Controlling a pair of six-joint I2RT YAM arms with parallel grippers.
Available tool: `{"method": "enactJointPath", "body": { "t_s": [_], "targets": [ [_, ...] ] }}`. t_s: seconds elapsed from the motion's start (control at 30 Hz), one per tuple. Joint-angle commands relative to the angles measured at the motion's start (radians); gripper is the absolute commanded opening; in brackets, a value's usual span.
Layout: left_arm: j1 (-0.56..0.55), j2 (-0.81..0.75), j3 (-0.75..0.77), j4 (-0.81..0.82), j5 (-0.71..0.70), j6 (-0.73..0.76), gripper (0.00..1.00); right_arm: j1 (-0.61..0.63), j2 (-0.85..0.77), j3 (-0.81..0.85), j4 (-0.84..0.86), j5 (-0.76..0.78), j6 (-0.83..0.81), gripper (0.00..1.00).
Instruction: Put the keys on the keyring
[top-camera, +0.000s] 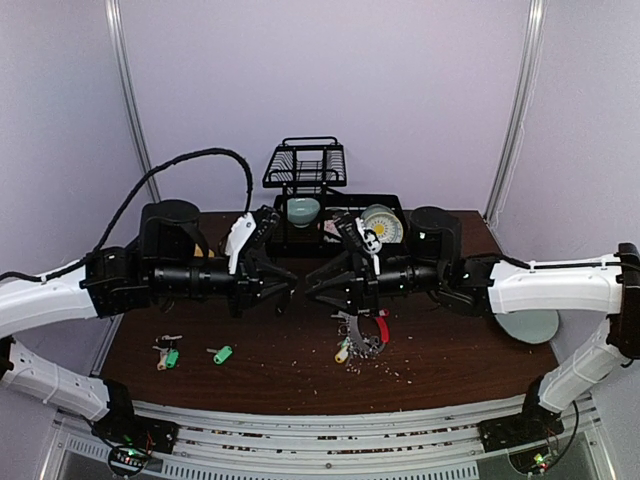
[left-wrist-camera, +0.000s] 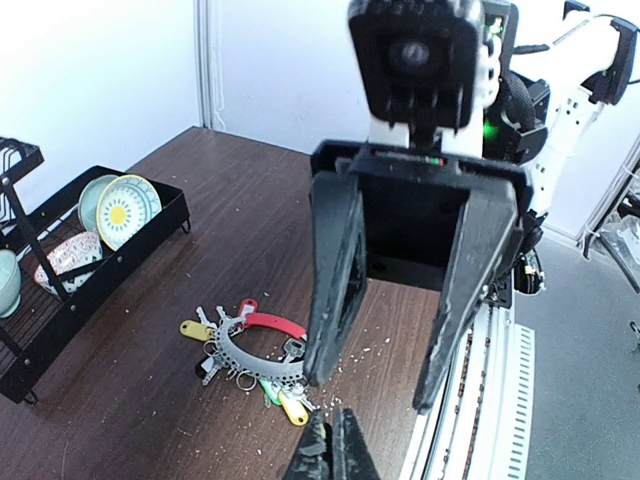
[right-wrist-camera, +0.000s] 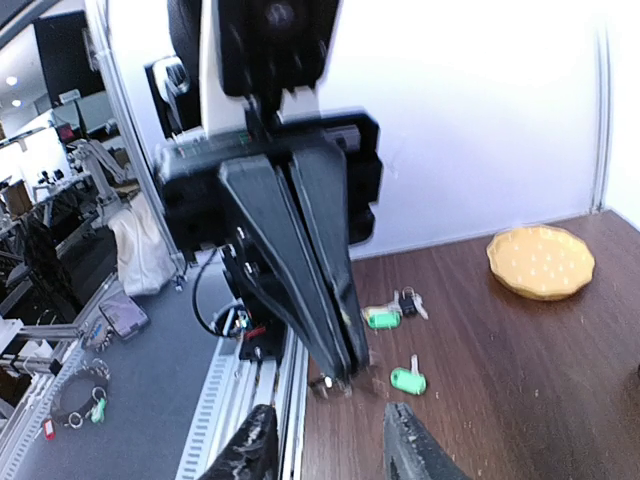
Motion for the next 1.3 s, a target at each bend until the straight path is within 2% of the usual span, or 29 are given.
{"method": "enactJointPath", "body": {
  "t_s": [0.0, 0.1, 0.23, 0.4, 0.53, 0.8, 0.87, 1.0, 1.1, 1.17, 1.27],
  "targets": [
    [-0.011, -0.001, 0.035, 0.017, 0.014, 0.053, 0.00, 0.007, 0.001, -0.012, 0.239, -0.059, 0.107, 0.38],
    [-0.018, -0.001, 0.034, 0.038, 0.015, 0.053, 0.00, 0.020, 0.017, -0.003, 0.248, -0.044, 0.121, 0.39],
    [-0.022, -0.002, 0.033, 0.055, 0.021, 0.050, 0.00, 0.025, 0.030, 0.016, 0.188, -0.034, 0.099, 0.32],
    [-0.031, -0.010, 0.019, 0.086, 0.026, 0.039, 0.00, 0.024, 0.024, 0.006, 0.162, -0.026, 0.072, 0.39],
    [-0.032, -0.016, 0.004, 0.125, 0.033, 0.036, 0.00, 0.029, 0.042, 0.012, 0.158, -0.032, 0.074, 0.33],
    [-0.034, -0.021, -0.009, 0.139, 0.043, 0.030, 0.00, 0.013, 0.013, -0.031, 0.184, 0.004, 0.073, 0.35],
    [-0.034, -0.021, -0.009, 0.146, 0.045, 0.033, 0.00, 0.014, 0.027, -0.018, 0.171, -0.008, 0.078, 0.36],
    [-0.034, -0.021, -0.010, 0.148, 0.051, 0.034, 0.00, 0.014, 0.031, -0.026, 0.180, 0.009, 0.086, 0.46],
    [-0.034, -0.026, -0.015, 0.148, 0.050, 0.034, 0.00, 0.014, 0.022, -0.037, 0.191, 0.031, 0.084, 0.48],
    [-0.034, -0.028, -0.015, 0.148, 0.049, 0.035, 0.00, 0.013, 0.015, -0.037, 0.185, 0.039, 0.075, 0.45],
    [-0.034, -0.024, -0.015, 0.148, 0.051, 0.037, 0.00, 0.014, 0.016, -0.027, 0.182, 0.029, 0.076, 0.32]
  ]
}}
